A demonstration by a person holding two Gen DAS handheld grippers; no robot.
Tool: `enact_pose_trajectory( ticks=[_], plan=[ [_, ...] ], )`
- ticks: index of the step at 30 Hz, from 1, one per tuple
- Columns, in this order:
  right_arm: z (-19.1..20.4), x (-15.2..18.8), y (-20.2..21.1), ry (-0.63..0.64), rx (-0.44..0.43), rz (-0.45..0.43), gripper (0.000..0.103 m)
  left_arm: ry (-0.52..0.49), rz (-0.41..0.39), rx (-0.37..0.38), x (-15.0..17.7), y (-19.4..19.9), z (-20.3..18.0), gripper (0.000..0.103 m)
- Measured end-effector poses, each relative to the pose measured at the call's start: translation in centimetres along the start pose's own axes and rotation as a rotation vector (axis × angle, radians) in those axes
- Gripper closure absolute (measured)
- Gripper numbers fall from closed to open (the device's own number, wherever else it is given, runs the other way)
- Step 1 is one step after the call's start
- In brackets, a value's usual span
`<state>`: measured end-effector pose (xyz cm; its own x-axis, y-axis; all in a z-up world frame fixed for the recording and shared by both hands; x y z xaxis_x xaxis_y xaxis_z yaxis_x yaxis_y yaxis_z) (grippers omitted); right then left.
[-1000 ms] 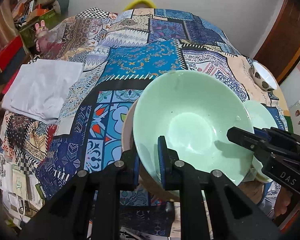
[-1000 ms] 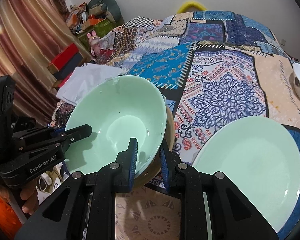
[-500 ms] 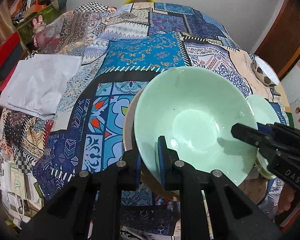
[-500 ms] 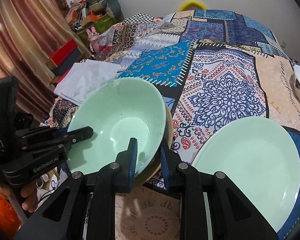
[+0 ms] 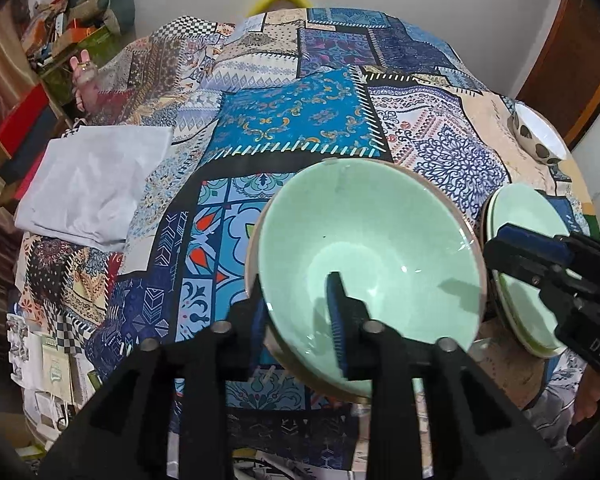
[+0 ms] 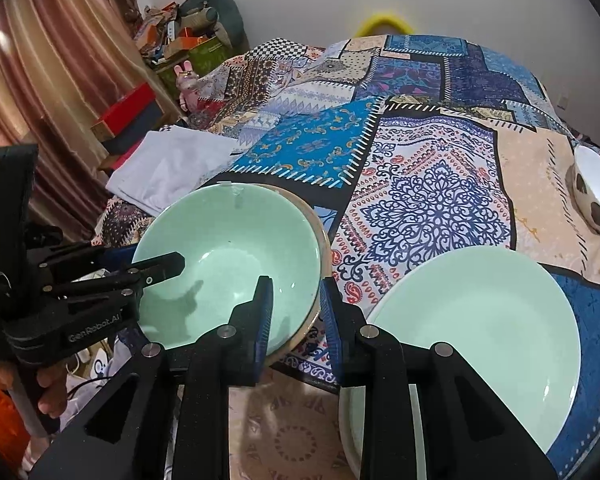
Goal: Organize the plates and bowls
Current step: 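Lower the pale green bowl into the pink bowl and open both tools, then move both tools over to the white bowl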
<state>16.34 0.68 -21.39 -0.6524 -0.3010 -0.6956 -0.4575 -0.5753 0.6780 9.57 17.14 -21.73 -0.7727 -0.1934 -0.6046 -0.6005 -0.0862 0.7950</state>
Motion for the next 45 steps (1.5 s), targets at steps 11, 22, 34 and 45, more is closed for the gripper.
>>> enact_pose_trajectory(
  ticks=[11, 22, 34, 45],
  plan=[
    [-2.5, -0.9, 3.7, -0.032, 0.024, -0.075, 0.064, -0.020, -0.115, -0.011, -2.6, 3.6, -1.7, 0.047],
    [-8.8, -2.2, 9.7, -0.064, 0.126, -0.208, 0.043, -0.028, -0.197, 0.035, -5.6, 5.7, -7.2, 0.032],
    [-17.5, -2.8, 13.2, -0.117, 0.279, -0.257, 0.042, -0.037, -0.281, 0.122, -10.4, 5.1, -14.5, 0.014],
    [-26.4, -3.5, 12.6, -0.220, 0.421, -0.261, 0.042, -0.118, -0.253, 0.145, -14.2, -0.3, -20.6, 0.011]
  ],
)
Point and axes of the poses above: each gripper's, at about its wrist camera, not at the fingertips, and y roughly against the way its jaws point, z to its left, x to its underside, the point moved 1 cm from there along -y, roughly the way its jaws point, and after that the axes turned 9 degrees about -z, right-handed, at the moved point
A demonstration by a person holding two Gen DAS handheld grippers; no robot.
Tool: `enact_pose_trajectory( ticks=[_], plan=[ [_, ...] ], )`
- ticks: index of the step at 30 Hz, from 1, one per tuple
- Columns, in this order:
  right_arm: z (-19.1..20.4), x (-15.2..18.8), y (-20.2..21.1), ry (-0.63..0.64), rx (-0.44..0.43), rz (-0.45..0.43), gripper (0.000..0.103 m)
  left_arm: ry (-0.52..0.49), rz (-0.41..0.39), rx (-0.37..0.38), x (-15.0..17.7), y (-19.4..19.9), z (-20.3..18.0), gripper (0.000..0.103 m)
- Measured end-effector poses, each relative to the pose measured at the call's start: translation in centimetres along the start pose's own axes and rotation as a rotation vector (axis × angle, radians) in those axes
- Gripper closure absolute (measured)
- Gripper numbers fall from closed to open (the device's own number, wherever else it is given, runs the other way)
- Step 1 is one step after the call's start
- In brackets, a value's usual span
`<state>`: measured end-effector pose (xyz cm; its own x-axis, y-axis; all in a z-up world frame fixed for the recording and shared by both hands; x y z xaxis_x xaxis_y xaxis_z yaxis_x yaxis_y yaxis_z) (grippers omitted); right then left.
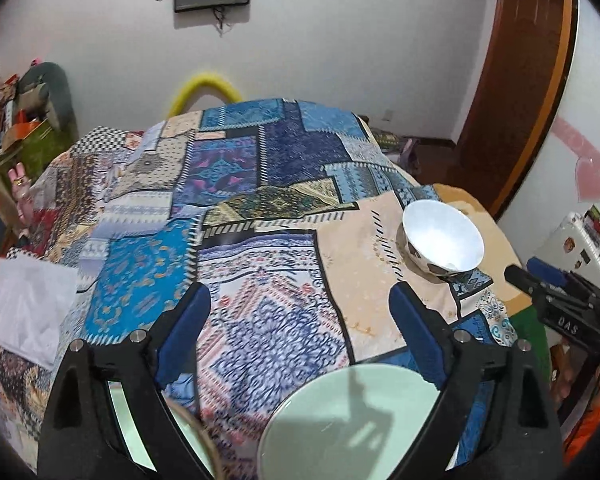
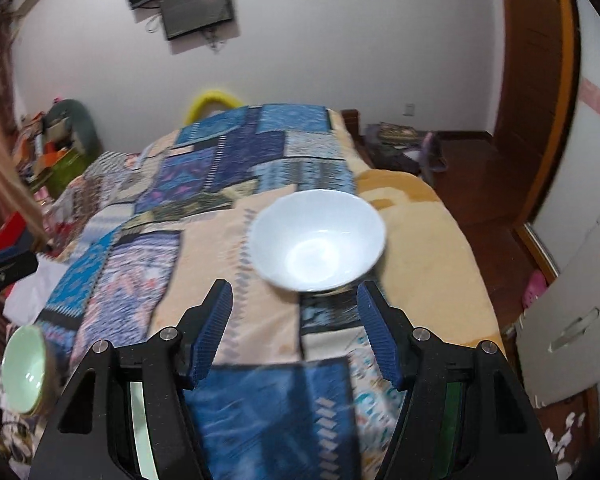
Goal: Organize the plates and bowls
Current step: 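Move both tools over to the white bowl, then grasp the white bowl rim with both tools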
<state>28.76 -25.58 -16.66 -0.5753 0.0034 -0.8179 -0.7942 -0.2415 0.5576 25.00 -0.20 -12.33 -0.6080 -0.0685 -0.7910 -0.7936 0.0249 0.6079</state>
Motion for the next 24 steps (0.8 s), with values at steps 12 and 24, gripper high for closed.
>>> enact_pose_trajectory(
  ticks=[12, 24],
  plan=[
    [-4.4, 0.2, -7.1, -0.081, 0.064, 0.066, 0.062, -0.080, 0.088, 0.036, -0.5, -8.5, -3.7, 0.011],
    [-5.3, 0.6, -9.9, -0.104, 0.039, 0.120, 0.082, -0.091, 0.154, 0.079, 0.1, -13.0, -5.7, 0.011]
  ],
)
Point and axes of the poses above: each gripper's, at about its wrist camera, not at the fingertips, and y roughly against the way its jaws point, z to its left, x to its underside, the point moved 1 cm from there along -y, roughly the way its jaws point, and after that the axes turned 9 degrees about -z, right-handed, at the moved point
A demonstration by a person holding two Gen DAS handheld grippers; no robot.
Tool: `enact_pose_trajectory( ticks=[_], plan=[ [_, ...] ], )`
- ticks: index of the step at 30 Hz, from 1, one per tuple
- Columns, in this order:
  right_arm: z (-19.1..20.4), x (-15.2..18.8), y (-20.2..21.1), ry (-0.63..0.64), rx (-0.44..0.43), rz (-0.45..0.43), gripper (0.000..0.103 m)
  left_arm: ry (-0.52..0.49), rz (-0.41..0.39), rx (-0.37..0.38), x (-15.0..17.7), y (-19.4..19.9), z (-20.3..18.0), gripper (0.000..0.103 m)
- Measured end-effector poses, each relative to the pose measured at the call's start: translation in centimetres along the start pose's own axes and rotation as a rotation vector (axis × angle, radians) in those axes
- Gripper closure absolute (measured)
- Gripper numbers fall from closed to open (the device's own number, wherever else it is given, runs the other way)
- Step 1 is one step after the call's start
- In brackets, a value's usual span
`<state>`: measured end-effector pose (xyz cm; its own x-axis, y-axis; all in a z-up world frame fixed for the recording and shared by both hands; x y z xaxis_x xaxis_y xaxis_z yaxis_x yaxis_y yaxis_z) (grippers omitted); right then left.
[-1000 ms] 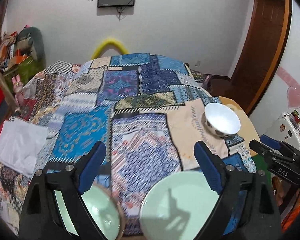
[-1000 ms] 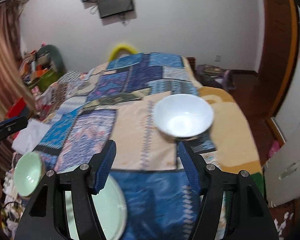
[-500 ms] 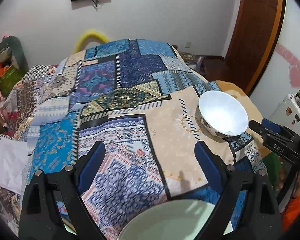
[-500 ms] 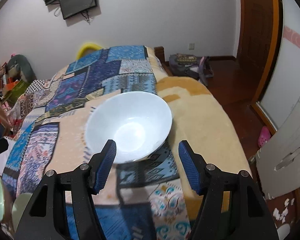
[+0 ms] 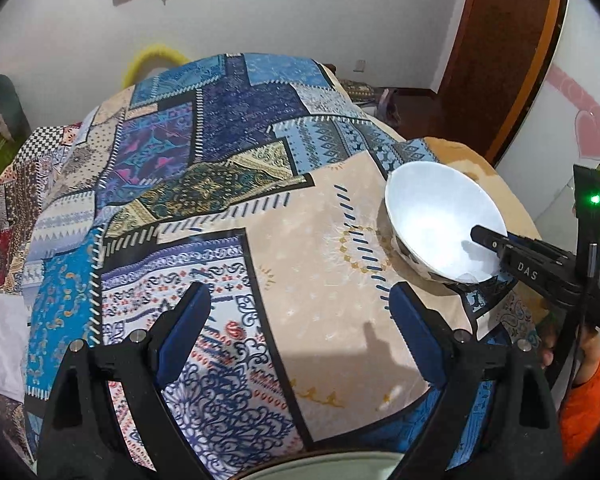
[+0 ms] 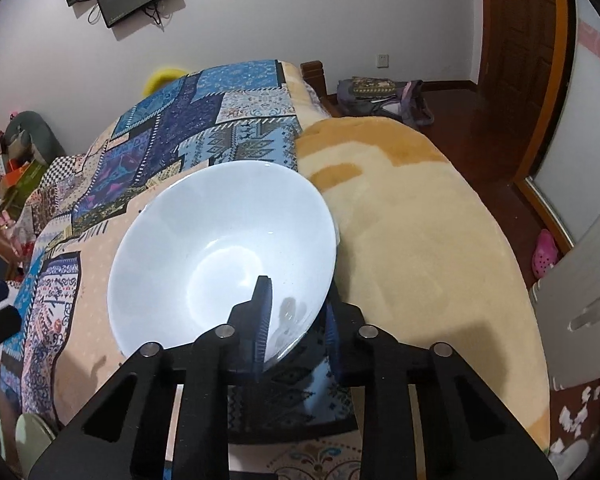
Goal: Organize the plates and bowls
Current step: 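Grasp the white bowl rim with both tools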
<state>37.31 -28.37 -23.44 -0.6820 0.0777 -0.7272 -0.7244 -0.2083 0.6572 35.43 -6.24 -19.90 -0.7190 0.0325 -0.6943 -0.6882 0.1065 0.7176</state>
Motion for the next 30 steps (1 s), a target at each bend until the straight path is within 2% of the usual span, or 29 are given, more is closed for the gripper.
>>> enact_pose_trajectory(
  ticks=[12, 14, 16, 17, 19, 22, 27, 30],
  plan=[
    [3.2, 1.5, 1.8, 0.102, -0.175, 0.052, 0.083, 0.000, 0.028, -0.005, 0.4, -2.8, -1.3, 0.014],
    [3.5, 1.7, 1.9, 0.100, -0.197, 0.065, 0.083, -0.002, 0.039, -0.014, 0.6, -3.3, -1.3, 0.021],
    [3.7, 1.8, 1.7, 0.111, -0.201, 0.077, 0.082, -0.010, 0.057, -0.014, 0.8, -4.0, -1.5, 0.034],
    [3.8, 1.8, 1.5, 0.118, -0.195, 0.078, 0.082, -0.014, 0.064, -0.014, 0.8, -4.4, -1.6, 0.037],
    [3.8, 1.6, 1.1, 0.117, -0.195, 0.087, 0.080, -0.025, 0.083, -0.010, 0.9, -5.1, -1.8, 0.052],
    [3.5, 1.3, 0.9, 0.104, -0.196, 0.079, 0.078, -0.025, 0.100, 0.016, 1.0, -6.1, -2.2, 0.065],
    [3.3, 0.8, -0.1, 0.077, -0.153, 0.077, 0.078, -0.044, 0.092, 0.031, 0.5, -6.6, -3.0, 0.072],
    [3.1, 0.8, -1.2, 0.045, -0.144, 0.089, 0.078, -0.042, 0.109, 0.040, 0.7, -7.2, -3.3, 0.072]
  ],
)
Point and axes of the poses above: each gripper's, at about its wrist camera, not at the fingertips, and y roughly against the way its jaws point, z to its left, x to its underside, the point moved 1 cm from there along -y, roughly the way its jaws point, and after that the axes turned 9 degrees about -z, right-handed, at the moved point
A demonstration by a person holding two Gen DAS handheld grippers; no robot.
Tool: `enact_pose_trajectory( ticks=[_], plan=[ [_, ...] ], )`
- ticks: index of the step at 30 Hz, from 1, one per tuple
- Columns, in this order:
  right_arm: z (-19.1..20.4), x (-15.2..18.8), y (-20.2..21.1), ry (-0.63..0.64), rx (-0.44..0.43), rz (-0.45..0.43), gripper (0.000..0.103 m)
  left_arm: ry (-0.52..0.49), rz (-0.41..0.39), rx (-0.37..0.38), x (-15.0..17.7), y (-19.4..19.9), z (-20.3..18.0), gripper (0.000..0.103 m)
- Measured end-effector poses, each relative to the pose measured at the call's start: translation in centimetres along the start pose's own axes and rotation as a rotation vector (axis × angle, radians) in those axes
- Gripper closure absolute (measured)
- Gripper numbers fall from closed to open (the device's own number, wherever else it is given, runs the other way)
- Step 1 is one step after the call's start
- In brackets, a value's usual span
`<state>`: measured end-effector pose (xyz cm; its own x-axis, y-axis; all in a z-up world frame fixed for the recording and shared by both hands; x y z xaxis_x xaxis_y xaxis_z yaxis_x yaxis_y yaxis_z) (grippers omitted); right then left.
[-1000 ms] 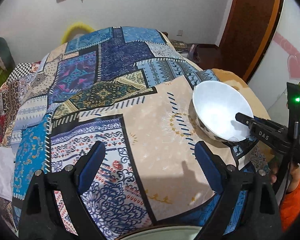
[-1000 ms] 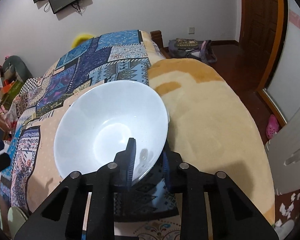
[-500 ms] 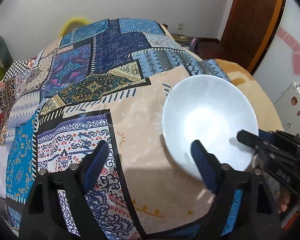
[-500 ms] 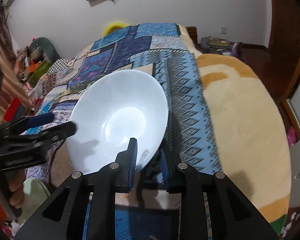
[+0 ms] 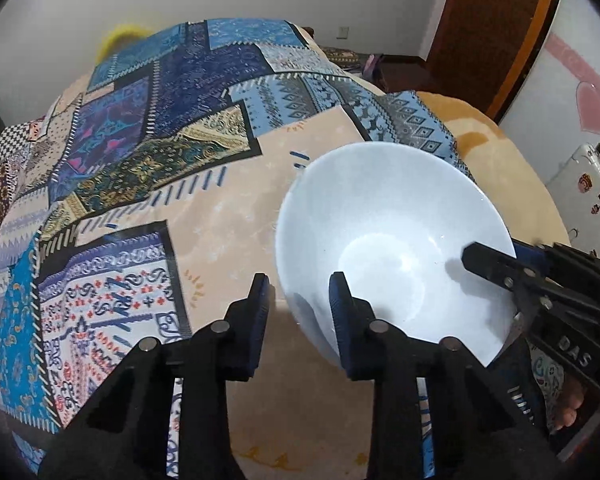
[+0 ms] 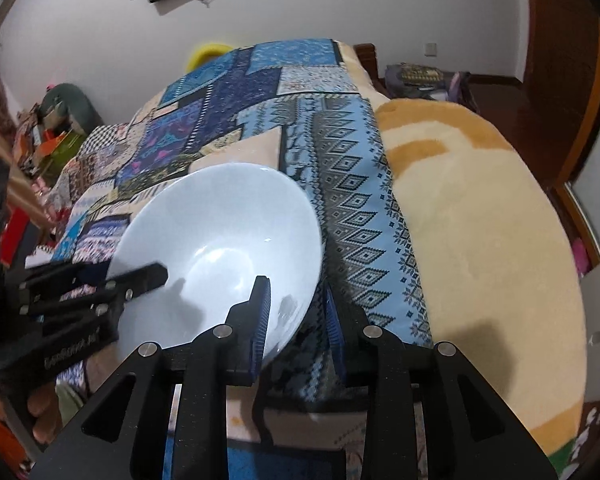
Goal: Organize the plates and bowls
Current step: 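Grasp the white bowl rim with both tools, then lift and carry the white bowl with both tools toward the bowl stack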
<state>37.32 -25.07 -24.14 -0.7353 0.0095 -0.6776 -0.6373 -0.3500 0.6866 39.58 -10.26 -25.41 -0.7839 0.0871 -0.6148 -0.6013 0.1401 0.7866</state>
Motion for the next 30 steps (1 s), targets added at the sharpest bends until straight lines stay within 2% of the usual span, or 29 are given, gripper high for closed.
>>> enact_pose_trajectory(
  ticks=[2, 3, 6, 9, 13, 30],
  plan=[
    [0.2, 0.1, -0.5, 0.000, -0.005, 0.012, 0.080, -0.001, 0.003, 0.006, 0.1, -0.3, -0.2, 0.073],
    [0.3, 0.2, -0.6, 0.005, -0.011, 0.015, 0.086, -0.004, 0.005, 0.012, 0.2, -0.4, -0.3, 0.075],
    [0.9, 0.4, -0.1, 0.035, 0.010, 0.007, 0.086, -0.022, 0.006, 0.030, 0.4, -0.4, -0.9, 0.082],
    [1.0, 0.3, 0.5, 0.022, 0.003, 0.003, 0.086, -0.044, -0.006, 0.010, 0.6, -0.1, -1.1, 0.082],
    [1.4, 0.3, 1.3, 0.024, -0.002, -0.006, 0.086, -0.017, -0.003, 0.039, 0.9, 0.7, -0.8, 0.082],
    [5.0, 0.3, 7.8, 0.042, -0.035, -0.097, 0.086, -0.010, -0.102, 0.044, 2.1, 9.9, -1.0, 0.082]
  ],
)
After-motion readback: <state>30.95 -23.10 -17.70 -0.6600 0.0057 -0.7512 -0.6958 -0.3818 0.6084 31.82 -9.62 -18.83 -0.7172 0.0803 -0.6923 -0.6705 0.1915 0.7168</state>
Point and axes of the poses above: each gripper's, at about its wrist camera, not at the fingertips, and y roughly against the way its jaws point, z to its left, x to its underside, the point moved 1 cm from there along -y, roughly the way its jaws point, and after that the axes turned 9 degrees about -z, right-handed, at the moved point
